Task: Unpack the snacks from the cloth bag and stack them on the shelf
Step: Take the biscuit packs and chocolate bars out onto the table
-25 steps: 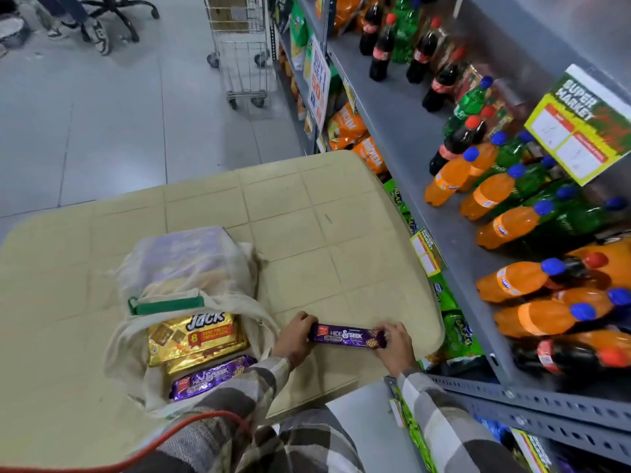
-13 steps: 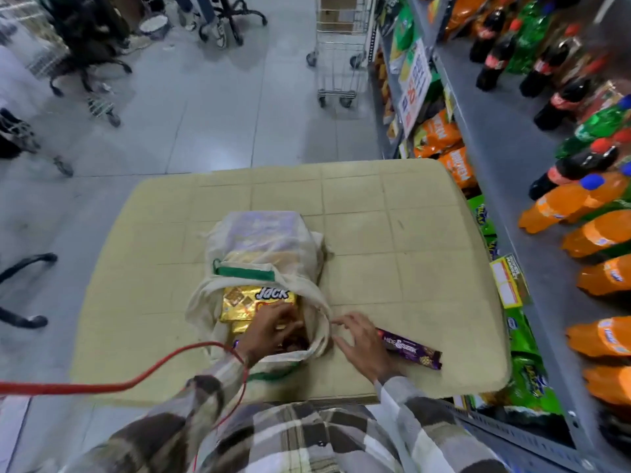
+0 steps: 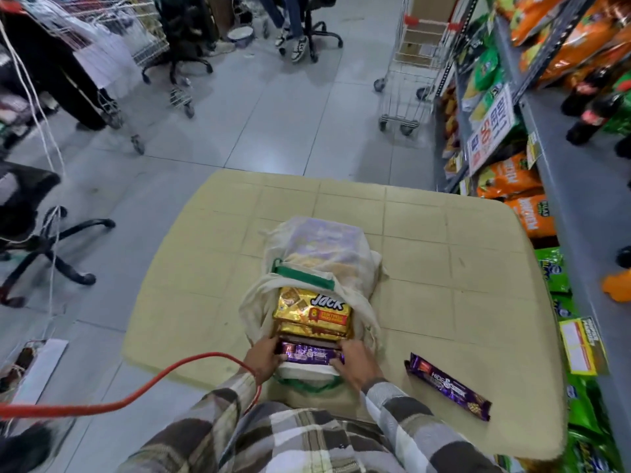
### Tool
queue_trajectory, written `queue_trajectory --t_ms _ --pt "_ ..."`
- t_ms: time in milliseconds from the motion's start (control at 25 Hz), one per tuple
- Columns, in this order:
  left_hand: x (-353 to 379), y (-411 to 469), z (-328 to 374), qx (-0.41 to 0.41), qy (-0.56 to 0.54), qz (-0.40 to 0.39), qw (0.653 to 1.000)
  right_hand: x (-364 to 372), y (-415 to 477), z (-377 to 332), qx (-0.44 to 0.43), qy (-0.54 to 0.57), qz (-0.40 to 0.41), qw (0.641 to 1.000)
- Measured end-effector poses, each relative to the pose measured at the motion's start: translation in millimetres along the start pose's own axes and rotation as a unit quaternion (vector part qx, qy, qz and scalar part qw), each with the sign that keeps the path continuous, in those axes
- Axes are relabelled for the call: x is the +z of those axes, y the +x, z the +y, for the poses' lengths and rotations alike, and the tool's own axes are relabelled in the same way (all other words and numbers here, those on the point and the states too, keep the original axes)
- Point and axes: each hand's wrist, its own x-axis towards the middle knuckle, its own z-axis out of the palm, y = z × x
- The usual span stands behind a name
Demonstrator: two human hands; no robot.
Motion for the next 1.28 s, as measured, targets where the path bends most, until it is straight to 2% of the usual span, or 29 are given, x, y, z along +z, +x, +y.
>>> queue_trajectory --t_ms 80,200,360,480,640,760,920,1000,1080,1200,1280 --pt "0 2 -3 0.01 0.002 -0.023 1.0 6 0 -4 0.018 0.016 -0.018 1.0" --pt "-3 5 -7 -0.004 -0.074 -0.041 0.996 9 -1 -6 0.023 0.004 -0.05 0.998" --pt "-8 2 -13 0.006 -0.111 -0.037 0.993 4 -2 -12 0.024 -0.008 -0.057 0.998" --pt "-18 -1 -16 0.038 -0.159 0.009 0.986 -3 -5 -15 0.013 0.03 -0.033 0.999" --pt "-46 -10 -26 0.079 -0.252 0.095 0.96 -16 -3 -29 -0.028 0.08 0.034 0.996" --pt "-69 -14 -43 0.067 -0.325 0.141 0.933 -26 11 -64 -0.072 0.12 0.076 0.987" --pt "-105 -21 -81 0.03 -0.346 0.203 0.915 -36 45 -134 -0.123 0.165 0.07 0.976" --pt "-120 -24 -102 0.011 -0.354 0.232 0.906 -36 62 -165 -0.136 0.148 0.035 0.979" --pt "-131 -25 -125 -0.013 -0.371 0.26 0.891 -30 80 -194 -0.159 0.082 -0.009 0.984" --pt "-140 -25 -161 -0.048 -0.389 0.271 0.879 -8 106 -232 -0.192 -0.013 -0.047 0.98" --pt "-141 -22 -184 -0.071 -0.401 0.276 0.87 9 120 -251 -0.196 -0.032 -0.057 0.978"
